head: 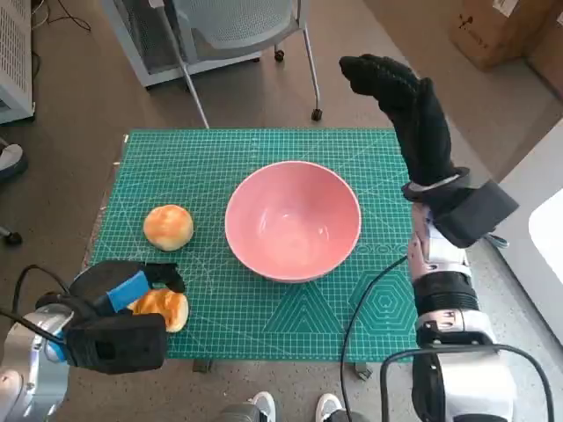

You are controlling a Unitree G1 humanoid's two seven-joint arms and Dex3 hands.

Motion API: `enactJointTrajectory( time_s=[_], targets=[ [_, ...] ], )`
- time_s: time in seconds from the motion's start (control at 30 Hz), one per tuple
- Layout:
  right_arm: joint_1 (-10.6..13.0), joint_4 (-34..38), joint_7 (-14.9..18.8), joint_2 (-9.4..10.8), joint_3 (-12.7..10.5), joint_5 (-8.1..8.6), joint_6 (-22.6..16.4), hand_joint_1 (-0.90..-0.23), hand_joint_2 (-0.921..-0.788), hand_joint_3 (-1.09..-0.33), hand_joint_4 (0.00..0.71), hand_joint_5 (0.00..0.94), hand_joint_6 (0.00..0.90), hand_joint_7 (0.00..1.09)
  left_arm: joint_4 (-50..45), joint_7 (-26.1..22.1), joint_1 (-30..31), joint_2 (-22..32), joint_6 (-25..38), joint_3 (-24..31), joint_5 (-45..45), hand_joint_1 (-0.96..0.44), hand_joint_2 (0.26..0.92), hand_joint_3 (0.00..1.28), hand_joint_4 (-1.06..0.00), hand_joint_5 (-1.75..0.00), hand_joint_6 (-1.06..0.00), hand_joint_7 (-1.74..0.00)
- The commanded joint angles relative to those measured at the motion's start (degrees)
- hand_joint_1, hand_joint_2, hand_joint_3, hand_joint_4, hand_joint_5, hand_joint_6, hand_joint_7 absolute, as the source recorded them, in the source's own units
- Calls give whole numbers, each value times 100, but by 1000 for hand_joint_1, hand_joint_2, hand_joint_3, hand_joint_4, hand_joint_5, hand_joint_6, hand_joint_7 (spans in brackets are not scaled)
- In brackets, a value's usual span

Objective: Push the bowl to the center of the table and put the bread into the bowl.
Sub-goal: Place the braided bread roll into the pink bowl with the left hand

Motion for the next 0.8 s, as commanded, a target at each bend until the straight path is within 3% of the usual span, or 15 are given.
enactJointTrajectory(
  time_s=[0.03,0.43,0.8],
  targets=[
    [193,20,30,30,-24,42,21,-624,-921,-623,209,4,383,8,-182,-17,-143,4,-27,235,-180,4,918,55,-712,-1190,-646,-1103],
    [274,-97,-27,12,-13,17,62,-625,-921,-622,199,0,370,1,-711,-133,-573,10,321,711,-501,4,915,44,-745,-1167,-655,-1080],
    [340,-188,-83,-12,-1,-4,91,-637,-921,-617,190,0,360,0,-1132,-291,-1737,-7,821,627,-583,4,905,32,-786,-1126,-684,-1045]
  ],
)
